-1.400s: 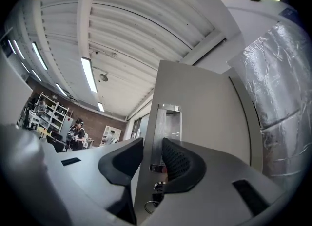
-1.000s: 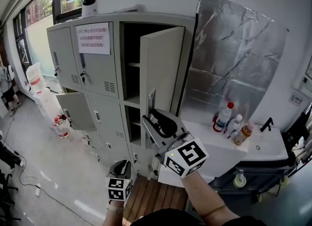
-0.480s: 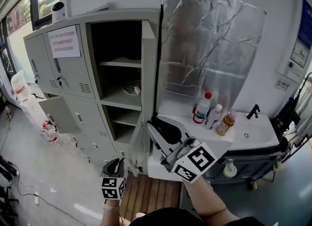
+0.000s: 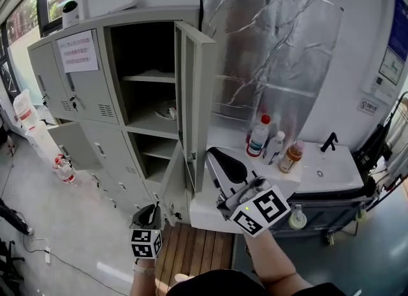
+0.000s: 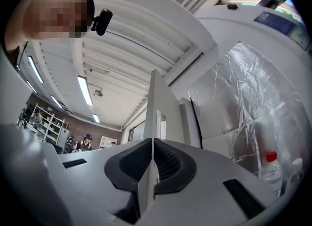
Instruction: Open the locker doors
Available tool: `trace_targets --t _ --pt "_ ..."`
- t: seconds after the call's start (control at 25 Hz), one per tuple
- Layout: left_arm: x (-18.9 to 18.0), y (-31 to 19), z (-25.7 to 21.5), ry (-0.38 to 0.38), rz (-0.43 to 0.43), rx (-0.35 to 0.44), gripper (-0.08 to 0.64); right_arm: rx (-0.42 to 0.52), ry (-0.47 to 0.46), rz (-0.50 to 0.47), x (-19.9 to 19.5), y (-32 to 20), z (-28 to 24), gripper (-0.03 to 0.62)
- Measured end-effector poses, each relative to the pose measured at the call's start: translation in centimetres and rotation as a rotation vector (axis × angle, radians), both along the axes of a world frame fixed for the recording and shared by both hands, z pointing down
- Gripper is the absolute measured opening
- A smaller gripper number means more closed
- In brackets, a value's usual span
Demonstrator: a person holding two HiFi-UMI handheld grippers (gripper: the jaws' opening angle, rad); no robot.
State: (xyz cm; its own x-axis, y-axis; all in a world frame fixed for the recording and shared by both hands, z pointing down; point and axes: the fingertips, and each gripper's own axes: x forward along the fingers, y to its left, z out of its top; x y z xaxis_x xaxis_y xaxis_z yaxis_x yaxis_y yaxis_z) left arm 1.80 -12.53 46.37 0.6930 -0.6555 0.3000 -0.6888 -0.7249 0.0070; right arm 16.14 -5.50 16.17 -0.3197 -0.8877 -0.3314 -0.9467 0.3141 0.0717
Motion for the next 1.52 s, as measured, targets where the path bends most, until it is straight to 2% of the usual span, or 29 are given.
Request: trace_targets --t 0.24,0.48,0.76,1.0,1.24,1.52 --pt "-1.2 0.7 0.1 -0.010 -0.041 -0.001 0.055 -0.007 -0.011 -0.056 -0.9 0.6 1.0 0.034" --pt "-3.3 1.7 0.5 -0.007 -0.074 -0.004 0.055 -0.034 -0.014 -0.174 -4.8 0.7 4.0 0.031" --pt "-6.1 3.4 0.4 0.029 -0.109 0.012 0.048 -0.148 0.035 -0.295 -10.3 -0.4 10.8 0.031" --pt "-9.5 4.9 1.5 0.032 -0.180 -0.004 0.041 -0.265 0.099 -0.383 -15.0 0.0 17.7 0.032" --pt "-12.2 5.6 2.0 0.056 -0.216 -0.007 0.034 -0.349 0.151 -0.416 -17.3 -0.3 23.5 0.032" --pt "-14.2 6.4 2.8 0.090 -0.221 -0.006 0.029 -0.417 0.121 -0.446 -18.8 -0.6 26.8 0.032"
